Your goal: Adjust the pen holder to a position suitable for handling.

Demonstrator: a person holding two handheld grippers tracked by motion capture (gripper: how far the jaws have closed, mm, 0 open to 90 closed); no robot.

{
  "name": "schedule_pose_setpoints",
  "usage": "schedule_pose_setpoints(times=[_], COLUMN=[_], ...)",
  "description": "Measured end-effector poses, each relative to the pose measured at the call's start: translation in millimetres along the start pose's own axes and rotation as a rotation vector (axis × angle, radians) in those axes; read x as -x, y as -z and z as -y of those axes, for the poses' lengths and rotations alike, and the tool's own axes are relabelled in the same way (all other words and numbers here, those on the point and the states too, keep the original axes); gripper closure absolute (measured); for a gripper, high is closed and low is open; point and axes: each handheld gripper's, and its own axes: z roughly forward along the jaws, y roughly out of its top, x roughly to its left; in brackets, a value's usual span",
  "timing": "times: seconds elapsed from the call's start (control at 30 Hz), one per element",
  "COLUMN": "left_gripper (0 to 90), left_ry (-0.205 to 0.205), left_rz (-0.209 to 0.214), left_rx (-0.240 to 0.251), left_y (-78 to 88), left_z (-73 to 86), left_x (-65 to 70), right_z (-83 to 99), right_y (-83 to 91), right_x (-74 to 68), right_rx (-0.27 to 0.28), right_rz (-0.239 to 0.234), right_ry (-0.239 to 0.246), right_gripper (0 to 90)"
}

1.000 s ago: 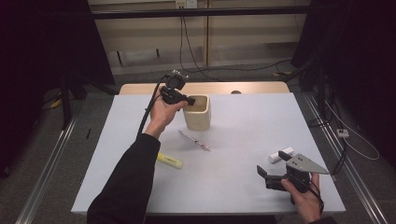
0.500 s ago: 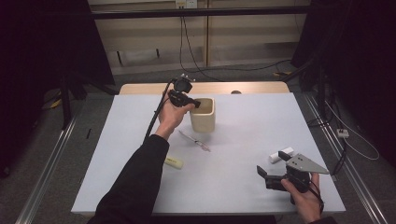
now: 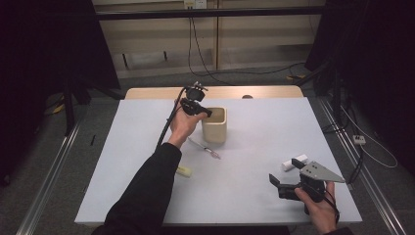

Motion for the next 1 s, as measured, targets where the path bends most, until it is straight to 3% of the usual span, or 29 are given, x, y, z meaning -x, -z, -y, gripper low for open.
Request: schedule_pose_setpoints(times=[0.27,0.4,0.53,0.7,0.8,1.0], left_gripper=[72.3,72.1,71.1,69.4,65.2,44.0], left_ry=[0.008,-0.003,0.022,-0.002,0.027,0.047], left_rz=[-0.027,-0.021,-0.012,0.019,0.054,0.051], left_rx=[0.016,0.015,0.018,0.02,0.059,0.1], left_y=[-1.9,-1.1,-0.9,-0.3,2.0,11.1], left_z=[1.1,2.1,2.9,3.8,6.5,14.1], left_x=[6.2,5.4,4.7,1.0,-2.5,-10.9], right_z=[0.1,0.0,0.1,0.1,0.3,0.3], right_y=[-0.2,-0.2,-0.2,0.1,0.4,0.3], right_x=[-0.3,-0.7,-0.3,-0.4,-0.1,-0.4], right_rx=[-0.002,-0.003,-0.002,-0.002,-0.003,-0.004], right_rz=[-0.002,-0.003,0.0,-0.001,0.001,0.003], right_ry=[0.003,0.007,0.004,0.006,0.005,0.006], right_gripper=[3.8,3.8,3.8,3.8,3.8,3.7])
